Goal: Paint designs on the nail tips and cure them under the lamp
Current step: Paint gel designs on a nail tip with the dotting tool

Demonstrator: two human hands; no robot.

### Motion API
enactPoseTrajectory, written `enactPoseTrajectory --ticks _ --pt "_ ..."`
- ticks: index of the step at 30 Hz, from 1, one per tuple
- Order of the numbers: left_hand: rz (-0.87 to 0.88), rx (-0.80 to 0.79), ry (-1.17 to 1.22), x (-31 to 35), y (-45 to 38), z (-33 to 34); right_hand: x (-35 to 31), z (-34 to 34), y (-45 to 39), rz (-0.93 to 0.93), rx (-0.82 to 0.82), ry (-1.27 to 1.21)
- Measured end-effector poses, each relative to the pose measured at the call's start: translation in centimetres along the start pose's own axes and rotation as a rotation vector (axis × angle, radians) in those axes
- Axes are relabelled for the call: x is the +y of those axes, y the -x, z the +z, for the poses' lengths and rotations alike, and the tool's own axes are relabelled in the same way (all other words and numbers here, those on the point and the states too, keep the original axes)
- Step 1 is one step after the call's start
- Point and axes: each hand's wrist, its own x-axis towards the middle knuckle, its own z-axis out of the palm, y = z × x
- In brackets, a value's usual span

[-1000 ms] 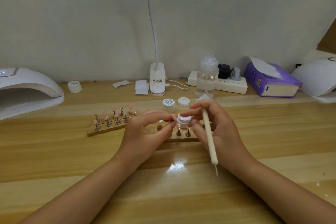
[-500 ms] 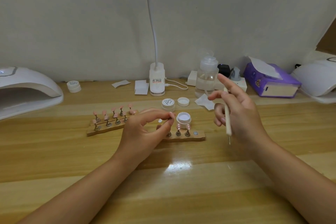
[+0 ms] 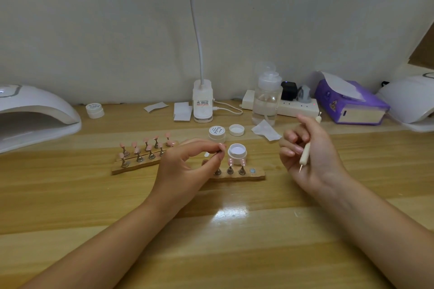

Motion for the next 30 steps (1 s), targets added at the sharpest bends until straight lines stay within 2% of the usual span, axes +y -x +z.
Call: enactPoseTrajectory --ticks 3,7,11,15,20,23,30 --pt "-0.006 0.001 0.0 0.0 0.0 0.1 0.3 -0.5 -0.2 0.026 0.008 -0.01" --pt "-0.031 -0.005 0.001 0.0 -0.1 0.1 1.0 -0.8 -0.7 -0.026 0.038 0.249" --pt "-0.054 -0.014 0.004 0.0 -0.2 0.1 1.8 -0.5 -1.3 -0.166 0.041 0.515" --pt "-0.062 -0.012 0.003 0.0 -0.2 0.2 2.8 0.1 -2.4 -0.27 -0.121 0.553" --pt "-0.07 -0.014 0.011 -0.1 -0.3 0.2 3.3 1.4 -4.0 -0.511 -0.181 0.719" --pt "-0.075 -0.022 0.008 -0.2 -0.3 0.3 4.2 1.5 -4.3 -0.637 -0.19 0.779" --pt "-0.079 -0.033 -0.008 -0.5 -0.4 0.3 4.6 1.2 -4.4 -0.756 -0.178 0.976"
